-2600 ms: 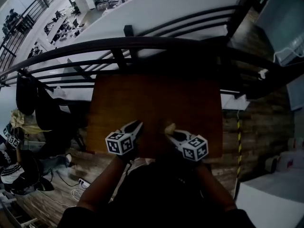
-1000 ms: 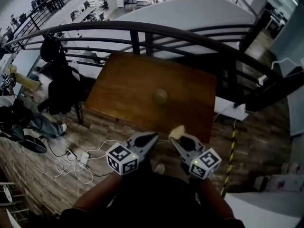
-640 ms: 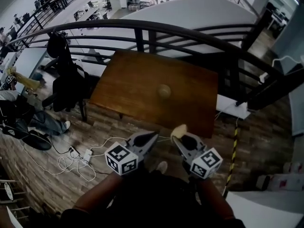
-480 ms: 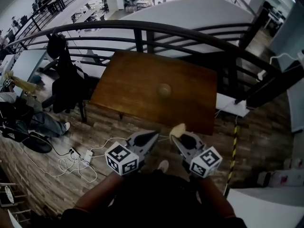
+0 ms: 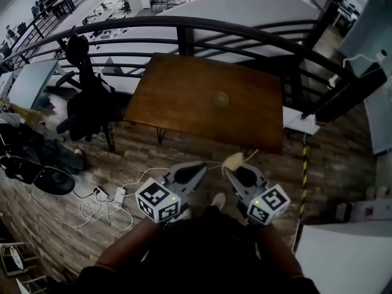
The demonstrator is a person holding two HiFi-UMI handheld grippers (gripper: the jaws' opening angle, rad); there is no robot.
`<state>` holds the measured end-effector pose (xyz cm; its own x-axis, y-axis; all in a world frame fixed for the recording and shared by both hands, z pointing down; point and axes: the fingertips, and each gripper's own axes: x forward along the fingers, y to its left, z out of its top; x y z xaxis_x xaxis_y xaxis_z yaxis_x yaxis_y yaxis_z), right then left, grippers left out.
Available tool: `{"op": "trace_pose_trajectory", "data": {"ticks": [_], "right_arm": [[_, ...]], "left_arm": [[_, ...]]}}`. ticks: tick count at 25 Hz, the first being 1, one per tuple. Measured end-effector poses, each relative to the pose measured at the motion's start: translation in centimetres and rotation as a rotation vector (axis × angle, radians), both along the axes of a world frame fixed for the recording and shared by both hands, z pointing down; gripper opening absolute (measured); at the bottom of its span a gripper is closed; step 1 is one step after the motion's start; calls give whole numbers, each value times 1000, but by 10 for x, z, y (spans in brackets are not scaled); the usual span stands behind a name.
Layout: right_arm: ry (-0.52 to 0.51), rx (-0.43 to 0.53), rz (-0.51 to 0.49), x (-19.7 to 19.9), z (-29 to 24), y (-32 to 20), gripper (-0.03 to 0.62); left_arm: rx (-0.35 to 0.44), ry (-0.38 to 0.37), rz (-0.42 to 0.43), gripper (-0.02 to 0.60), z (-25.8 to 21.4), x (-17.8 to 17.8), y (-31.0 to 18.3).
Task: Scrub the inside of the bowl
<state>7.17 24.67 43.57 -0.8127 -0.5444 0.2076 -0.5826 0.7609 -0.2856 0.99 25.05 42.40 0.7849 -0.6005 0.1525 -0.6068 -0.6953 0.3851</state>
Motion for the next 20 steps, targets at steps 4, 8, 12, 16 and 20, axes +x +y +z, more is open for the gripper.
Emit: {"op": "trace_pose_trajectory", "data": {"ticks": [4,8,12,16,20], "right_arm": [[-1,7,26,-5,5,28,77],[-1,28,49,-23,-1,63,77],[2,42,50,-23,-7,94,77],[8,60,29,-10,-12,120,77],[7,65,6,10,-17,144,75]], "left_arm": [[5,-1,8,-2,6,-11,28],[24,-1,29,-2,2,-29,60],[44,7,37,-2,-6,-29,89],[71,6,26,-2,-15,-16,111],[88,4,8,-3,-21,8,134]]}}
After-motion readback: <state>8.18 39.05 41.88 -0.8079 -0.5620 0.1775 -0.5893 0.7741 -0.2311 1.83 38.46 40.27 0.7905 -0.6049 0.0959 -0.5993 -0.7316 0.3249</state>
